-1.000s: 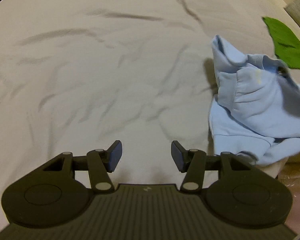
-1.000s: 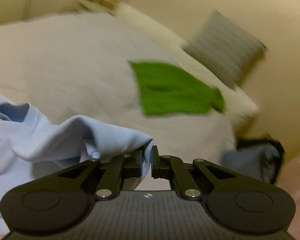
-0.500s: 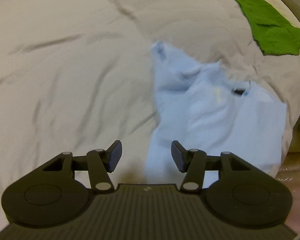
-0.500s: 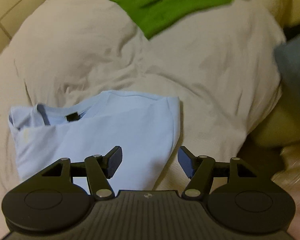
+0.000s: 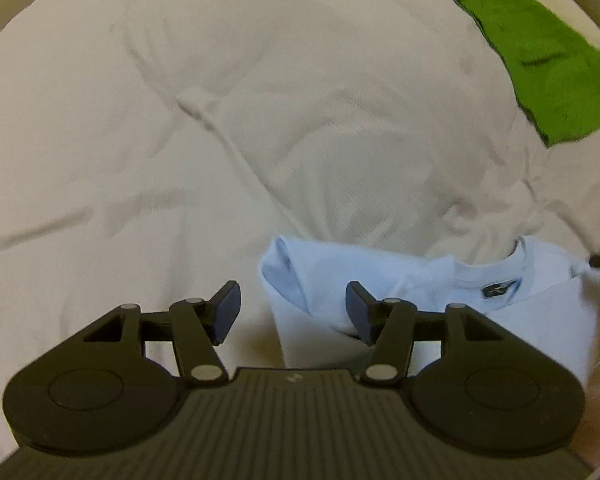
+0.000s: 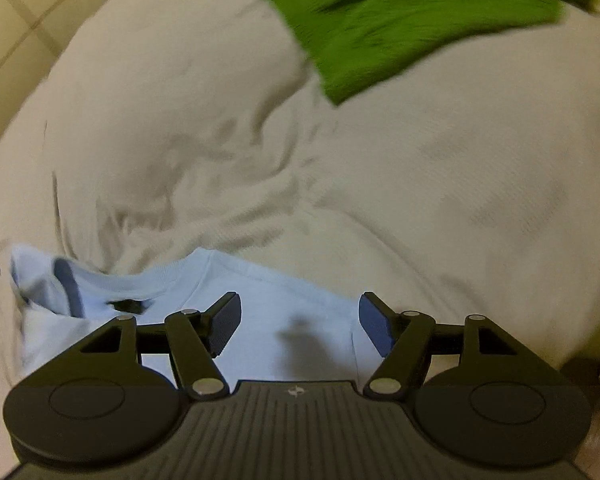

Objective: Fold clothes

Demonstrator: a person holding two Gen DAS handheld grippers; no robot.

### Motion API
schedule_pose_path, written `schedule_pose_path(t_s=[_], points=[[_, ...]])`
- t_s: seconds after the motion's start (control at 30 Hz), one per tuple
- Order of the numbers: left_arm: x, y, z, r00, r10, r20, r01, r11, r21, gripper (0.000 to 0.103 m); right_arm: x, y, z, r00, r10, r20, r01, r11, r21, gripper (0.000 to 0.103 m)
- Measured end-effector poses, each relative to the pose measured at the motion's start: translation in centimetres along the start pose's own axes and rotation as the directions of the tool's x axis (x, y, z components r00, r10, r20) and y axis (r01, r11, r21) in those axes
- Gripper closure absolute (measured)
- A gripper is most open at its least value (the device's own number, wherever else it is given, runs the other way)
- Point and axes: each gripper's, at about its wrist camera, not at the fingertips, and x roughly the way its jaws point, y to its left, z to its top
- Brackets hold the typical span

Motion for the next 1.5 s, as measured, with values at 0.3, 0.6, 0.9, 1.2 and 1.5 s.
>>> schedule_pose_path(t_s=[0.3,0.6,0.9,1.2,1.5], points=[[4.7,2.1,1.6,0.993,-0.071,-0.092,0.079,0.993,0.087,0.060,4.9,-0.9,1.3,0.993,0.044,-0.106,-0.052,0.995,-0.079,0.035],[6.9,4.1,1.8,0.972,-0.203,-0.116,0.214,0.973,0.084,0.084,6.8,-2.6,1.1,0.987,0.076,-0.144,-0.090,0.992,-0.088,0.033],[10.0,1.7,1.2,0.950,-0.254,-0.180,0.278,0.953,0.122,0.066,7.6,-3.0,1.3,0.974,0.148,-0.172,-0.167,0.981,-0.099,0.022],[11.6,0.5,-0.6,0.927,-0.318,-0.201,0.323,0.946,-0.008,0.103,8.3,-2.2,1.1,0.951,0.222,-0.216,-0.257,0.954,-0.153,0.049],[-1.7,0.5,-3.5,0.973,-0.137,0.188,0.156,0.984,-0.087,0.103,0.4,3.8,0.3,0.997,0.074,0.030,-0.054,0.907,-0.418,0.096]])
